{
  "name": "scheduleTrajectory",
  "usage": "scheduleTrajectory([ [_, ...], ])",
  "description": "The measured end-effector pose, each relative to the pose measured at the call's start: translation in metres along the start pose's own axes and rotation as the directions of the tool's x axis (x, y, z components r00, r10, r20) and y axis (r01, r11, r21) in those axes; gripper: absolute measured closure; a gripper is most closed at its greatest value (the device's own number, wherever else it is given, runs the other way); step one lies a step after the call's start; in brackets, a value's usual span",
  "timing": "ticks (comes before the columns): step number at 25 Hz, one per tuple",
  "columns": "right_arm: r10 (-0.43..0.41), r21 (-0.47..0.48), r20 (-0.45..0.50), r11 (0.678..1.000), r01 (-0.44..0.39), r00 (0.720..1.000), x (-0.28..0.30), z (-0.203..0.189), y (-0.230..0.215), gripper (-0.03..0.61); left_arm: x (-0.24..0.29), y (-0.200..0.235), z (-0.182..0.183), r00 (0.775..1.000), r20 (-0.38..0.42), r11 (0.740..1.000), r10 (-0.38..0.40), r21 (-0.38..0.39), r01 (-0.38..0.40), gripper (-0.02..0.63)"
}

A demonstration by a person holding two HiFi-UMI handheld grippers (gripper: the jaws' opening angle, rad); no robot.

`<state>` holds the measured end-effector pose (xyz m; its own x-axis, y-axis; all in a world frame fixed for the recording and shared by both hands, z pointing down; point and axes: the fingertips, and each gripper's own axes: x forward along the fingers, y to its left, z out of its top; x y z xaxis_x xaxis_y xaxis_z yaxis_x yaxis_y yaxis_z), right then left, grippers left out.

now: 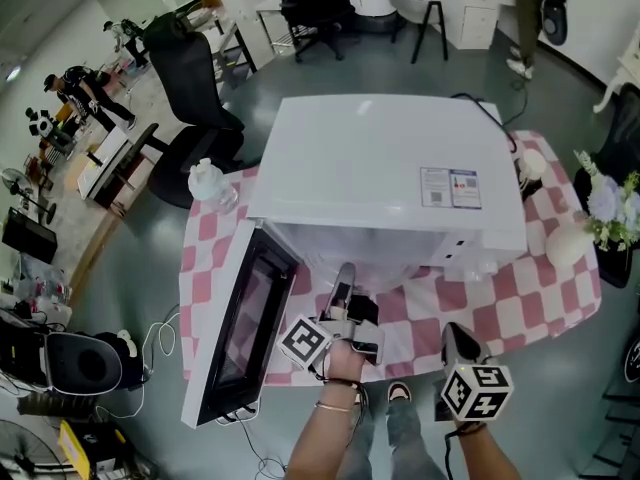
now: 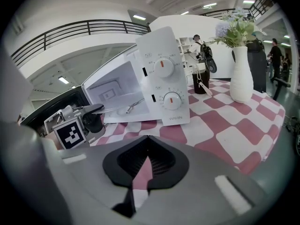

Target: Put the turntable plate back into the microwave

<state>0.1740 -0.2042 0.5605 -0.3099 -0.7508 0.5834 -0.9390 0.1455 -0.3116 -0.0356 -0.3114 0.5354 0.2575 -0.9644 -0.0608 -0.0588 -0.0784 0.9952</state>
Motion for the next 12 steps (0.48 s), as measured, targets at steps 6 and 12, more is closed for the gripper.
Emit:
scheduleTrajectory([
  [6, 0.001, 0.008, -0.009, 1.000, -0.001, 1.000, 0.004, 0.002, -0.003, 0.568, 0.012, 0.002, 0.002, 1.000, 0.005, 1.000, 0.000, -0.015, 0.000, 0.580],
  [12, -0.004, 0.014, -0.016, 1.000, 0.004, 1.000, 0.008, 0.004, -0.005, 0.569, 0.024, 0.005, 0.003, 1.000, 0.003, 1.000, 0.009, -0.024, -0.008, 0.580],
])
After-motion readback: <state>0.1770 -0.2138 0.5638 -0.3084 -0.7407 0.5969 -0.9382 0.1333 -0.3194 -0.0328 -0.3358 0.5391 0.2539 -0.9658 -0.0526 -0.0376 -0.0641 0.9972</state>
